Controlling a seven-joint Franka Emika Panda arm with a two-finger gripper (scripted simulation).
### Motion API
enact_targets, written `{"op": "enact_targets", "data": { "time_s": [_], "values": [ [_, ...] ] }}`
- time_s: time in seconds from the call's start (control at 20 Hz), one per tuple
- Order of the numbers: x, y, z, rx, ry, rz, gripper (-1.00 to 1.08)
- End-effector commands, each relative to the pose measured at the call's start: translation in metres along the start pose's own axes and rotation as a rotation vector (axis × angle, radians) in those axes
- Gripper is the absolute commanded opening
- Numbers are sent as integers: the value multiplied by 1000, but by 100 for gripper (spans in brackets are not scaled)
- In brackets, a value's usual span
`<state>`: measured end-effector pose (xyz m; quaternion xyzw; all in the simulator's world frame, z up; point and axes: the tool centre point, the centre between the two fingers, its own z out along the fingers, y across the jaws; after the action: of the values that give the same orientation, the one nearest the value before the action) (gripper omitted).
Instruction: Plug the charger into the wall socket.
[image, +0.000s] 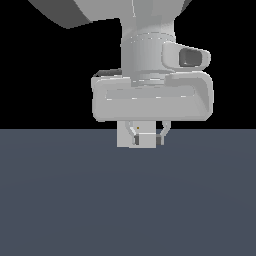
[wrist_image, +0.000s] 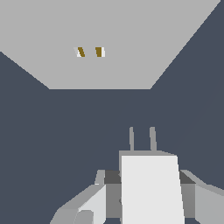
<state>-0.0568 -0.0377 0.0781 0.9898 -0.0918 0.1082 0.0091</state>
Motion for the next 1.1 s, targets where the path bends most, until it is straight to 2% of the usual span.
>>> {"op": "enact_targets", "data": {
  "time_s": [0.0,0.4,1.05],
  "values": [
    [4,-11,-7,-2,0,3,-100],
    [11,-32,-20,-3,-1,5,-100],
    [20,-33,-18,-3,-1,5,-100]
  ]
}}
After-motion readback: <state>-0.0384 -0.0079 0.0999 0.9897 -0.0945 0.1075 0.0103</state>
